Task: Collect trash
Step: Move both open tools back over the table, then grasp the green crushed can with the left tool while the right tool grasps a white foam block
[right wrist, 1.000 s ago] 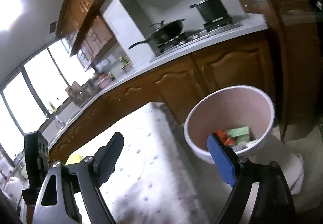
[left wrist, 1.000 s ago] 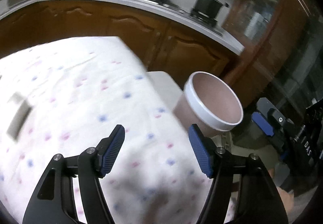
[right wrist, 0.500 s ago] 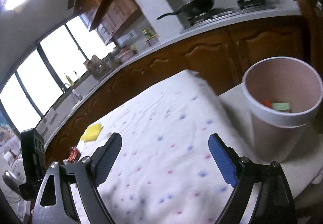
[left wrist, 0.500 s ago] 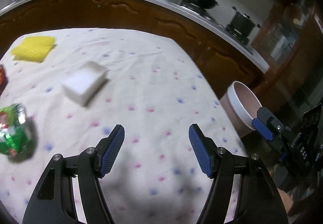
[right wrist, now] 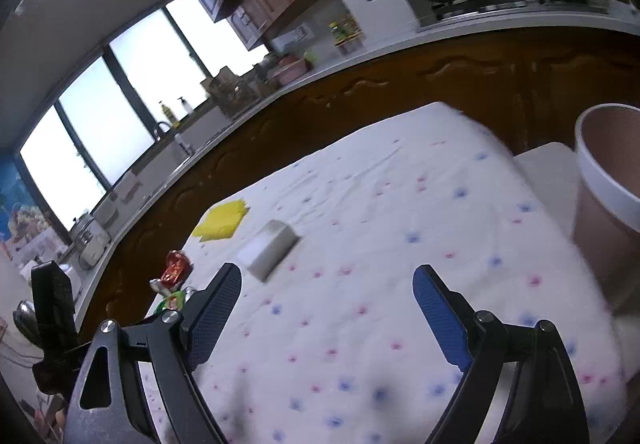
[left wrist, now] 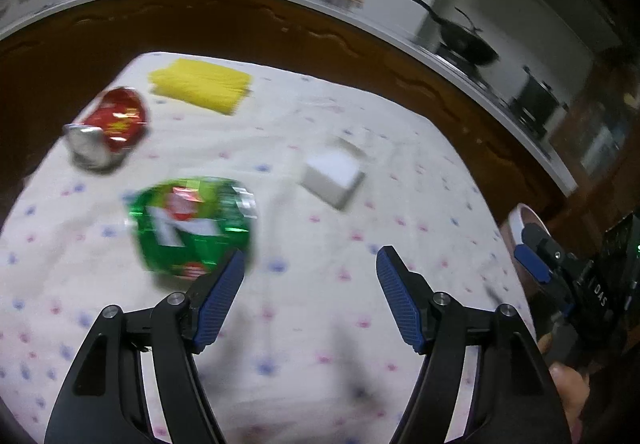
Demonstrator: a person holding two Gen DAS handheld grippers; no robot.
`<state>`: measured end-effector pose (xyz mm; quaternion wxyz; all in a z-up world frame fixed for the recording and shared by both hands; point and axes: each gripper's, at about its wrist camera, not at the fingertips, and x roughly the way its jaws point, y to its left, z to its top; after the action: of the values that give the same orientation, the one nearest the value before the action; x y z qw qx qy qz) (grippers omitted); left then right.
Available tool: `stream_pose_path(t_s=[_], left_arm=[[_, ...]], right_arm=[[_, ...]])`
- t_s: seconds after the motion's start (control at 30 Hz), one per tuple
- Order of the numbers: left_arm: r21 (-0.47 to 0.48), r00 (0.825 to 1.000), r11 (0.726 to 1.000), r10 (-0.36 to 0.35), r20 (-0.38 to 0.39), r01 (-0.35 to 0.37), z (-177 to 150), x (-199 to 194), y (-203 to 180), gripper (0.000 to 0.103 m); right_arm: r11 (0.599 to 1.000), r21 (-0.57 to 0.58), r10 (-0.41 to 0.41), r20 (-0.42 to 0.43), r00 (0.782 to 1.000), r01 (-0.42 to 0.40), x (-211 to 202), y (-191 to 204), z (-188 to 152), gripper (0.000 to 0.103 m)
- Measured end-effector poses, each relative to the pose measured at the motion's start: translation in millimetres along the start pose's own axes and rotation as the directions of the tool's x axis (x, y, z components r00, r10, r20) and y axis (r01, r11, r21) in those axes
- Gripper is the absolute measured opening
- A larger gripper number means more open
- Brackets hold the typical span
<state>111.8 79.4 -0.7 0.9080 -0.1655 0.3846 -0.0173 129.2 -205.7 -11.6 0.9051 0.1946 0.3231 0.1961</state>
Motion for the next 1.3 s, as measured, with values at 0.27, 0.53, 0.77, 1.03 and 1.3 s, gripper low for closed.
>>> stream_pose_path(t_s=[0.27, 0.53, 0.77, 1.03, 1.3], left_arm=[[-0.089, 0.996, 0.993, 0.087, 0.036, -0.084, 6.6, -15.8, 55.2, 0.07], [-0.148, 0.991, 0.982, 0.126, 0.031, -0.121, 10.0, -11.4, 87.6, 0.07], [-0.156, 0.991, 0.979, 0.135, 0.008, -0.132, 10.0, 1.1, 98.8, 0.07], [-0.107, 0.991, 0.986, 0.131, -0.012, -0.131, 13.5, 16.5, 96.8, 0.061], [-0.071, 0.996, 0.994, 0.081, -0.03, -0.083, 18.1, 28.7, 89.6, 0.026]], right_arm=[[0.998, -0.032, 0.047, -0.067, 0.997, -0.049, 37.1, 35.3, -3.3, 0.089], [0.995, -0.077, 0.054, -0.138, 0.989, -0.066, 84.4, 70.6, -1.6, 0.089], [0.996, -0.079, 0.025, -0.201, 0.979, -0.042, 126.6, 85.9, -2.8, 0.088], [0.996, -0.093, -0.042, -0.259, 0.965, 0.018, 173.5, 99.4, -4.3, 0.087], [0.989, -0.136, -0.099, -0.279, 0.955, 0.063, 191.6, 94.3, -7.8, 0.058]])
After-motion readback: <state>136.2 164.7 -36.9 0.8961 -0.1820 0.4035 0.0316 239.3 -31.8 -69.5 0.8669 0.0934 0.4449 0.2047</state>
